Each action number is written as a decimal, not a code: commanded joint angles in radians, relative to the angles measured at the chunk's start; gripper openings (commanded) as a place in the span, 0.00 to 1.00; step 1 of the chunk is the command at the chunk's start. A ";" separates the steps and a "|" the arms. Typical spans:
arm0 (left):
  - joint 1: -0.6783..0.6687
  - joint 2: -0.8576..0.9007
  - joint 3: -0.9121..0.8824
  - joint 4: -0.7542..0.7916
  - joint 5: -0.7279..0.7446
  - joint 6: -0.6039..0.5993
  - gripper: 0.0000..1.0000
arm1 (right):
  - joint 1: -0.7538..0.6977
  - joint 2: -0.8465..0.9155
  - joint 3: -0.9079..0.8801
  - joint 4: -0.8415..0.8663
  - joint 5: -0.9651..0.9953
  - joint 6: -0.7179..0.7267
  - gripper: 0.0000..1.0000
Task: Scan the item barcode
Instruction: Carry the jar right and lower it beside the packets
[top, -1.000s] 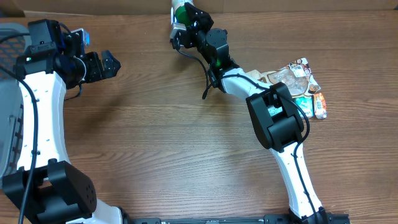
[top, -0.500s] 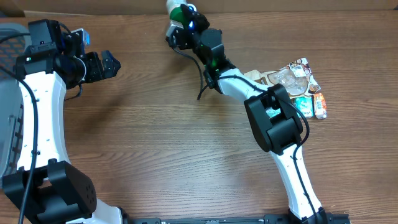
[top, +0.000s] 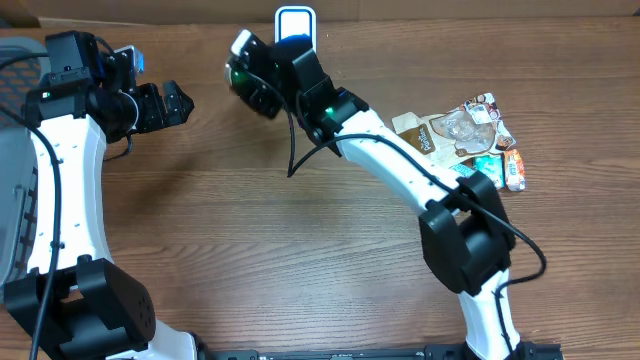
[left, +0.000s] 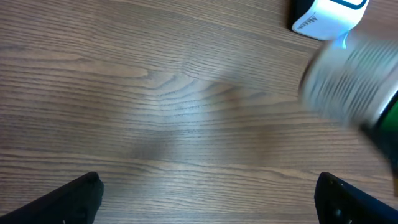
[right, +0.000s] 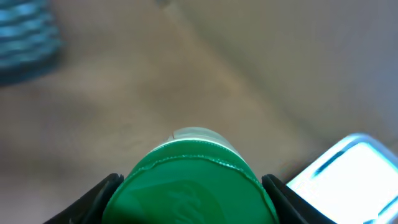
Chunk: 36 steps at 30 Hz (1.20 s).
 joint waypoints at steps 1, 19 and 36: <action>-0.003 -0.005 0.025 0.000 -0.003 0.023 1.00 | -0.033 -0.048 0.021 -0.122 -0.205 0.253 0.48; -0.003 -0.005 0.025 0.000 -0.003 0.023 1.00 | -0.206 -0.048 0.021 -0.908 0.185 0.309 0.41; -0.003 -0.005 0.025 0.000 -0.003 0.023 1.00 | -0.382 -0.048 0.021 -1.056 0.446 0.531 0.41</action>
